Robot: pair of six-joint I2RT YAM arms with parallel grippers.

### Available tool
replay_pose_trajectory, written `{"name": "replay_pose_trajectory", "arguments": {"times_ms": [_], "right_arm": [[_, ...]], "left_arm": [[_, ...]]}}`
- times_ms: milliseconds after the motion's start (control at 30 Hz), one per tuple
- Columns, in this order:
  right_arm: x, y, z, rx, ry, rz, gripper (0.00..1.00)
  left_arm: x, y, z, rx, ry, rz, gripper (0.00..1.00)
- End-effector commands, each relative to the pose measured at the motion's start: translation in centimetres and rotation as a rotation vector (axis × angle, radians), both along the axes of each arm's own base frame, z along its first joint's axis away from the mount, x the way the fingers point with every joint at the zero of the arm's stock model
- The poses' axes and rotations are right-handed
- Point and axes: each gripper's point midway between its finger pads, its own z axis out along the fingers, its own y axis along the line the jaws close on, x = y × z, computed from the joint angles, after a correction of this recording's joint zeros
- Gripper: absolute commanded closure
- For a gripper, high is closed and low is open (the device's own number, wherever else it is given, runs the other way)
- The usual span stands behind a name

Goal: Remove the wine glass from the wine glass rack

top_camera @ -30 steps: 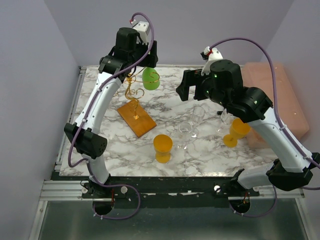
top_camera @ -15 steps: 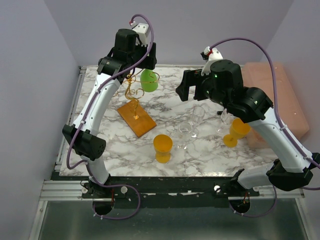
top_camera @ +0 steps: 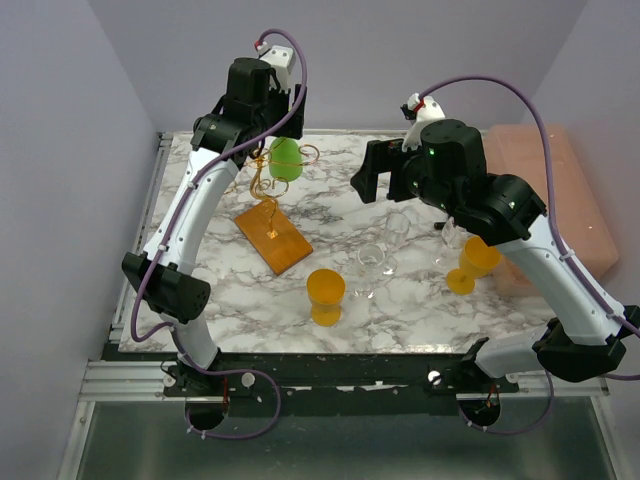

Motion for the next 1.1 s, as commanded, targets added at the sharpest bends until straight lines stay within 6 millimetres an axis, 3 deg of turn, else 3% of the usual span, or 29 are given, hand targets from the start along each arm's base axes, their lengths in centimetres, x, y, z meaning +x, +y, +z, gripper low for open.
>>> {"name": "replay_pose_trajectory", "arguments": {"times_ms": [0, 700, 1067], "right_arm": [[-0.1, -0.1, -0.1, 0.008, 0.01, 0.008, 0.0], [0.2, 0.2, -0.9, -0.015, 0.019, 0.01, 0.0], [0.3, 0.2, -1.2, -0.023, 0.021, 0.007, 0.0]], "left_arm": [[-0.4, 1.4, 2.0, 0.016, -0.056, 0.045, 0.27], [2.0, 2.9, 2.7, 0.013, -0.089, 0.124, 0.25], [3.5, 1.8, 4.1, -0.036, -0.128, 0.1, 0.24]]}}
